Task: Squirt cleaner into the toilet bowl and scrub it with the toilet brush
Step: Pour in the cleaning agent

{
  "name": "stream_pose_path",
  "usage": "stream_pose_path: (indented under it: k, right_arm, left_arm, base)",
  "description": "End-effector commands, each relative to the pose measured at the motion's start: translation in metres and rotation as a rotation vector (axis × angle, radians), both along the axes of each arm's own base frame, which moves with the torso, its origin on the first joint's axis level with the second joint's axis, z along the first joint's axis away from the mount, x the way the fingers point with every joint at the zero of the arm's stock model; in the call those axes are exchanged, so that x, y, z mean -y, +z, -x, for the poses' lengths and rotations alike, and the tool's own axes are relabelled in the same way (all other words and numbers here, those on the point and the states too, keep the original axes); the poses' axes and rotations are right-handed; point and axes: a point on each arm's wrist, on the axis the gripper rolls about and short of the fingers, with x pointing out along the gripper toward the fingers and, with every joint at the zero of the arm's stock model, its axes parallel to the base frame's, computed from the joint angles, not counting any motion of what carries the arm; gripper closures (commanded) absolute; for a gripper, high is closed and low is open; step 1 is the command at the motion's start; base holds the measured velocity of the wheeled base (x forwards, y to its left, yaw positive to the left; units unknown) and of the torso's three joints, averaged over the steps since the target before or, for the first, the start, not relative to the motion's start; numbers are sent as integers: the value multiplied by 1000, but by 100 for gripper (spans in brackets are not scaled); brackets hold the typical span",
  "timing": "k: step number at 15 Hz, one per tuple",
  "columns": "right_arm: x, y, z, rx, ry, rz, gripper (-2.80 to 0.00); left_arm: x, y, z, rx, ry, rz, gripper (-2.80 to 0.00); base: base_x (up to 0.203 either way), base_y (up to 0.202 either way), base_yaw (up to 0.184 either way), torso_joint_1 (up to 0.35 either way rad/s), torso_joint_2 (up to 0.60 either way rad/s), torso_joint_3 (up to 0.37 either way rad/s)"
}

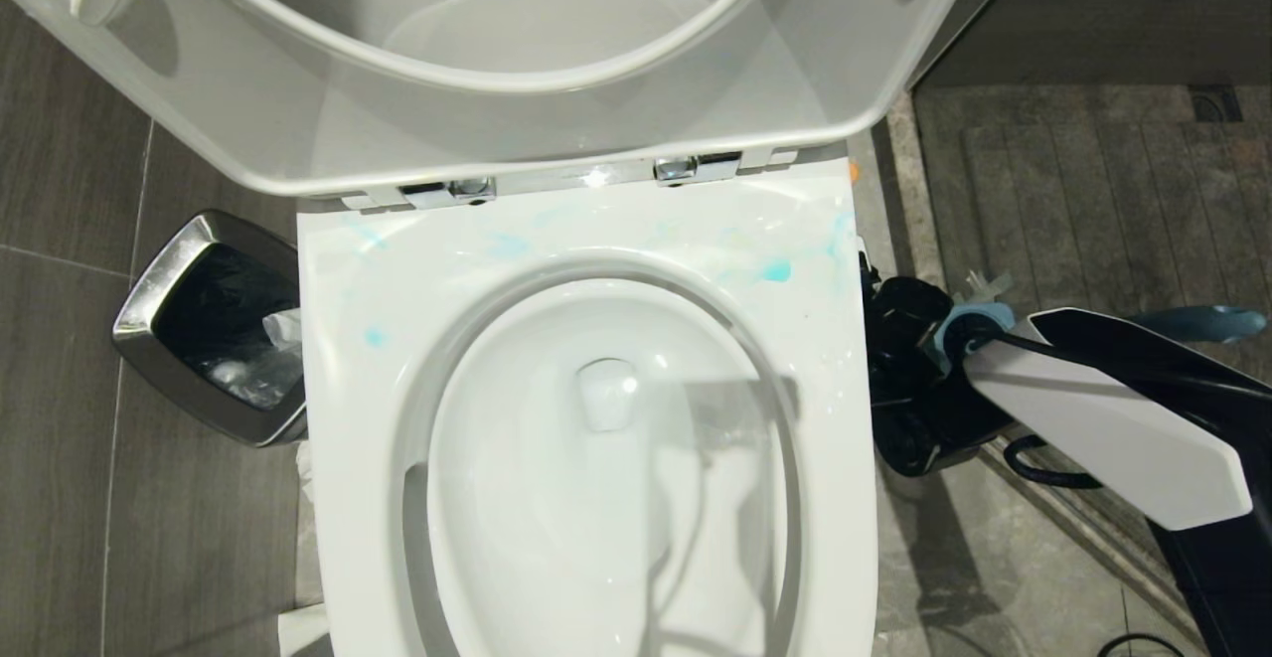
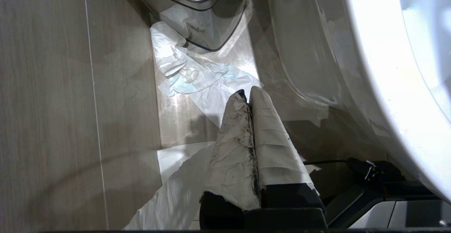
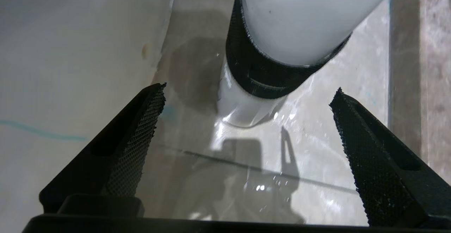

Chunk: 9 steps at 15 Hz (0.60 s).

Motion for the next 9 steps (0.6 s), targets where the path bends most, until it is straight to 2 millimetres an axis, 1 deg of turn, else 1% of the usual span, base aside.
stream_pose_path:
  k: [1, 5, 6, 9]
  right_arm:
    - [0, 0, -12, 48, -6, -5, -280]
    - [-3, 10, -29, 150, -28, 22, -280]
    - [-4, 10, -33, 165, -31, 22, -280]
    - [-6, 0, -38, 163, -32, 32, -280]
  left_arm:
    - [0, 0, 0, 0, 1, 0, 0]
    - [0, 0, 0, -1, 1, 0, 0]
    - [0, 0, 0, 0, 0, 0, 0]
    - [0, 0, 0, -1, 0, 0, 0]
  base:
    - [0, 0, 0, 0, 0, 0]
    - [0, 0, 0, 0, 0, 0]
    - [0, 0, 0, 0, 0, 0]
    - [0, 0, 0, 0, 0, 0]
